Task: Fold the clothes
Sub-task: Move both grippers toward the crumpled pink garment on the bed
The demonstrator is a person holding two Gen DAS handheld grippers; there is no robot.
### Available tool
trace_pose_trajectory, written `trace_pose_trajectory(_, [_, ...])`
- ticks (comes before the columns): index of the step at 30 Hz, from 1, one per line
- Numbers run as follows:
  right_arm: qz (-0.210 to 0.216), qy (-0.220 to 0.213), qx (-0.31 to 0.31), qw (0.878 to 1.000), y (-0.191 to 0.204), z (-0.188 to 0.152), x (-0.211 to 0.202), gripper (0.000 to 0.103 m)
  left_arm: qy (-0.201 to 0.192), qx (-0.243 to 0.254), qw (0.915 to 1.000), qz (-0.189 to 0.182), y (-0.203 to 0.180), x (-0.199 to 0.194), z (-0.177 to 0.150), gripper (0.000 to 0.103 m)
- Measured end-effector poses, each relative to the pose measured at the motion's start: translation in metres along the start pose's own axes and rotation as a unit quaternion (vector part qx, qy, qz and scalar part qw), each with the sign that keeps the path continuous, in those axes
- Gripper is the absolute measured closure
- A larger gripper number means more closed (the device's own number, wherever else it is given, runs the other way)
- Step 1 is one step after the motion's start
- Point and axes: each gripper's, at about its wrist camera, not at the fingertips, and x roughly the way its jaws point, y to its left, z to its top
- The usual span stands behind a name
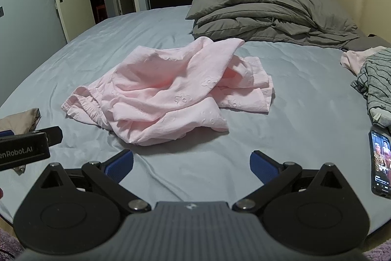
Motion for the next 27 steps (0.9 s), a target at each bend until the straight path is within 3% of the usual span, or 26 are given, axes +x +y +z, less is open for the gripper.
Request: trace_pose_trajectory(27, [0.005, 0.008, -0.008, 1.000, -0.002, 0.001, -0.002, 0.000, 0.015, -0.008, 0.9998, 0.001, 0.001, 0.004, -0.002, 0.001])
